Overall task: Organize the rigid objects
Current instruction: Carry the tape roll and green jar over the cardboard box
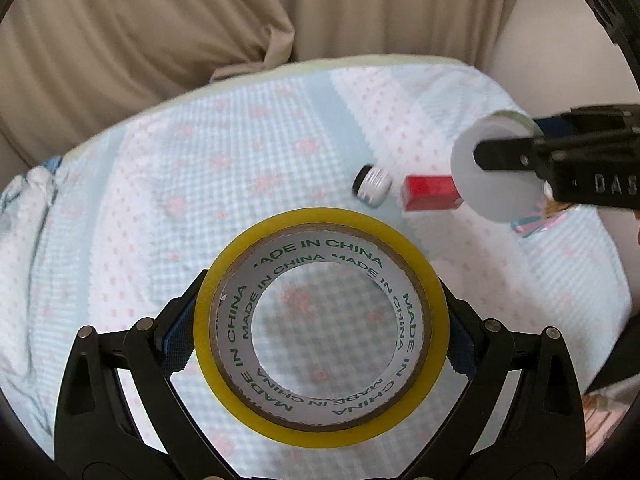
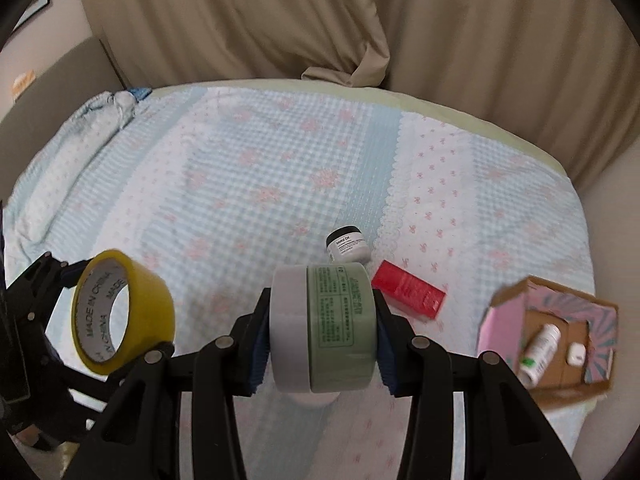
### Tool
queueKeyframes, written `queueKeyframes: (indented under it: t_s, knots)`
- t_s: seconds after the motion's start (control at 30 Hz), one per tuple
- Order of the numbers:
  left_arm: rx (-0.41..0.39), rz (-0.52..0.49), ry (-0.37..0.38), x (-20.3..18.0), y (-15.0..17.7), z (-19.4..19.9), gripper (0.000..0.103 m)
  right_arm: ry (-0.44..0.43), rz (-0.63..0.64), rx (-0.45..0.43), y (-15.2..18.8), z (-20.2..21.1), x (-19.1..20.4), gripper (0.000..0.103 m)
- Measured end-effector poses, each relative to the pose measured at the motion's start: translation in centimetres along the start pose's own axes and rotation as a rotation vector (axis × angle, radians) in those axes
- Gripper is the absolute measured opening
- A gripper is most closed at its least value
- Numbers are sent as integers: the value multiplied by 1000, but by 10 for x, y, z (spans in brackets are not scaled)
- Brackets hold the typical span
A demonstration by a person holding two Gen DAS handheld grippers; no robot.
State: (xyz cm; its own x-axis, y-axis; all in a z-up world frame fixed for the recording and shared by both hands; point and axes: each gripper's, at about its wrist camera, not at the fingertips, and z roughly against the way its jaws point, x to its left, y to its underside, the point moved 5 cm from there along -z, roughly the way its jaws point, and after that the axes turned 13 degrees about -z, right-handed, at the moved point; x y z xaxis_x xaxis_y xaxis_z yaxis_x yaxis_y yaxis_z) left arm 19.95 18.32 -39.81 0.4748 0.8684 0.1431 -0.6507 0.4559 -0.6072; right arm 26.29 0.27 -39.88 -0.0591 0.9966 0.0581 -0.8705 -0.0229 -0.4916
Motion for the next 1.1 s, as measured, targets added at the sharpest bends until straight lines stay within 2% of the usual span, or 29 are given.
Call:
queueKeyframes:
  t_s: [0.17,0.3,0.53,0.7,0.83,1.1]
  knots:
    - [-48,-10,-3,-3,-36,49,98,9,-16,-21,-1,53,1,41]
    - [-74,-10,8,-14,-64,72,98,3,-54,-39,-3,86,-11,41]
    - [-98,-27,47,-70,-112,94,98,5,-129,-60,-5,131,-64,41]
    - [-114,-28,45,-129,-150,102,98,7,-183,-67,-5,160,-132,41]
    - [-114,-16,72,-176,-182,94,98,23,-213,-61,-3,172,-195,41]
    - [-70,1,123,-268,-243,43,98,90,-277,-38,-2,165,-330,41]
